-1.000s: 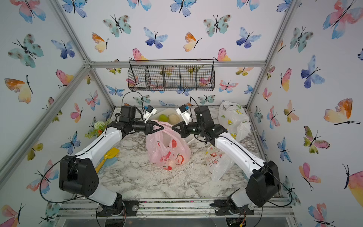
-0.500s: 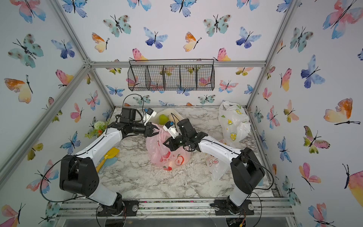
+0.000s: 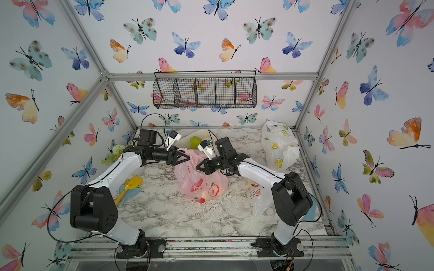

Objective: Place the pears into plastic bags & tie knots
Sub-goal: Tie the plastic bag at the center of the board.

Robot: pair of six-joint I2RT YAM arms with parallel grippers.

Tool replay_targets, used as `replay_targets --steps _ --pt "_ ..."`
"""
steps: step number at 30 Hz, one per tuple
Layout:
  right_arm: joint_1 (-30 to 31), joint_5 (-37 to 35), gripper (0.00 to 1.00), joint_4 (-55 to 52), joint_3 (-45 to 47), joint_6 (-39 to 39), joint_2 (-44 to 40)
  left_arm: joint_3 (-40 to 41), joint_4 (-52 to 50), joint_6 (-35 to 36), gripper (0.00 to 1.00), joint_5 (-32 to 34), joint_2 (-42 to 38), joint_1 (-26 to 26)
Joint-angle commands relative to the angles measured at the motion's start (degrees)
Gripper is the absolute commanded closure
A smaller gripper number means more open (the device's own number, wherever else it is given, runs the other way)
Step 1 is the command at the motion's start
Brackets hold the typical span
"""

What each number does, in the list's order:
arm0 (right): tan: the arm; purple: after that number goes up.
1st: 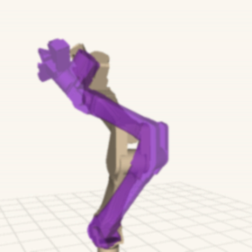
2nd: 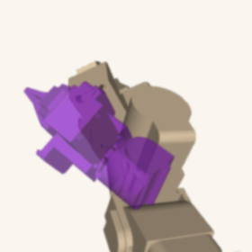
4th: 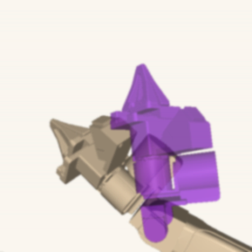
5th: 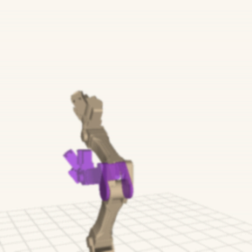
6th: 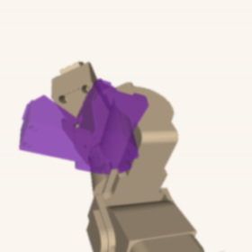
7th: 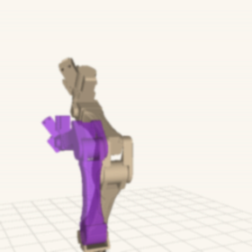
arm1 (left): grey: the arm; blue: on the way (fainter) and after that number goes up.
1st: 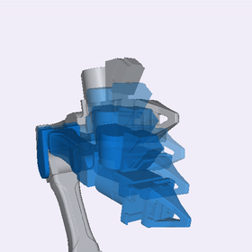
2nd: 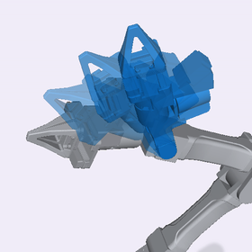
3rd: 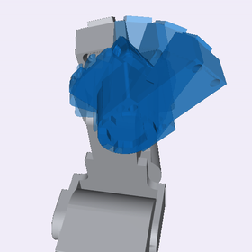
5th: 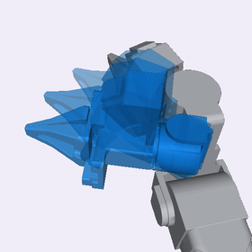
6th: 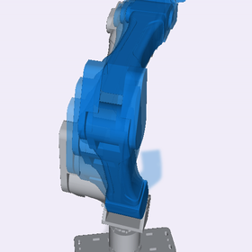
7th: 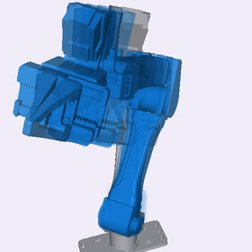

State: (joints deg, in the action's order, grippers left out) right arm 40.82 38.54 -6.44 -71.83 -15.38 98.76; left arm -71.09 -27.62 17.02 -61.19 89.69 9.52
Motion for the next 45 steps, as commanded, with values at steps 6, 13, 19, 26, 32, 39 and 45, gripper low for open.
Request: replay_targets --steps 6,13,19,26,32,39,45 --pt "-0.4 1.8 0.97 -0.1 0.5 0.6 0.1 -1.6 -1.3 1.5 0.38 -1.1 0.8 3.0" --pt "-0.4 1.3 0.97 -0.6 0.7 1.0 -0.2 -3.1 -1.5 1.1 0.54 2.9 3.1 5.2" --pt "-0.6 -1.4 0.97 -3.0 0.9 3.4 -1.8 -4.7 -2.9 1.0 0.74 6.3 3.0 4.2" --pt "-0.6 -4.3 0.68 -9.4 -4.4 7.7 -4.5 -3.8 -0.9 0.0 0.96 10.3 1.4 6.1" --pt "-0.7 -22.5 0.45 -13.9 -6.2 22.1 -7.7 -1.0 3.2 -0.5 1.00 11.4 -2.7 6.1" --pt "-0.7 -23.7 0.27 -16.8 -12.0 33.4 -2.2 0.2 4.5 -0.3 1.00 10.5 -3.7 6.9" --pt "-0.7 -19.7 0.32 -17.8 -17.8 36.1 3.2 -0.1 4.2 0.1 1.00 10.7 -3.5 7.6"
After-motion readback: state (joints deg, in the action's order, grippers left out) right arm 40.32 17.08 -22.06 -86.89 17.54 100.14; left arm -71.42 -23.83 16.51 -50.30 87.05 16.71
